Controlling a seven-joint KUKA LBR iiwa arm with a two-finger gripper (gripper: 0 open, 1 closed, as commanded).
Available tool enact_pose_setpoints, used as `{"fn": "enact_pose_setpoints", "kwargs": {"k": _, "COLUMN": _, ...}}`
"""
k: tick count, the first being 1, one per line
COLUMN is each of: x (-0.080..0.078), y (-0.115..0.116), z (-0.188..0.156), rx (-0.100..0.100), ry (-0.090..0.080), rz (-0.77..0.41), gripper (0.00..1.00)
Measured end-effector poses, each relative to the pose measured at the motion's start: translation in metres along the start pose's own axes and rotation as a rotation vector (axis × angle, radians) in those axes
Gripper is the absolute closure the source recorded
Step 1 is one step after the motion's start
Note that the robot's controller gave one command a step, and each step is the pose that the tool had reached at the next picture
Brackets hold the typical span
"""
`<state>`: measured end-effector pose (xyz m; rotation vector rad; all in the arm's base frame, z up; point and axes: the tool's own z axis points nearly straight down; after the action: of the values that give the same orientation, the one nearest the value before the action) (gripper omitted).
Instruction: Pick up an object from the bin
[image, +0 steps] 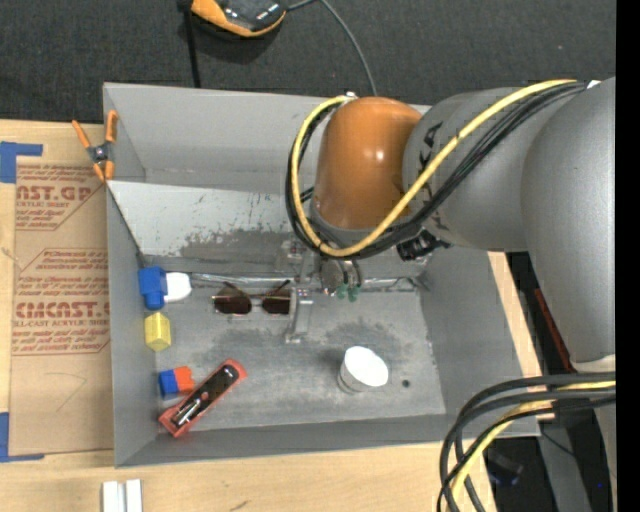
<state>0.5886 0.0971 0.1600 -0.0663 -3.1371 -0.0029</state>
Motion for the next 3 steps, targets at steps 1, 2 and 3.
{"fn": "enact_pose_setpoints", "kwargs": {"k": 1, "x": -0.005, "y": -0.012, "z": 0.0, "rx": -0.001, "ry": -0.007, "rz": 0.096, "gripper": 0.0}}
{"fn": "enact_pose_setpoints", "kwargs": {"k": 2, "x": -0.001, "y": 0.001, "z": 0.01, "rx": -0.001, "ry": -0.001, "rz": 0.111, "gripper": 0.0}}
{"fn": "enact_pose_setpoints", "kwargs": {"k": 3, "x": 0.001, "y": 0.003, "z": 0.081, "rx": -0.004, "ry": -0.011, "rz": 0.236, "gripper": 0.0}}
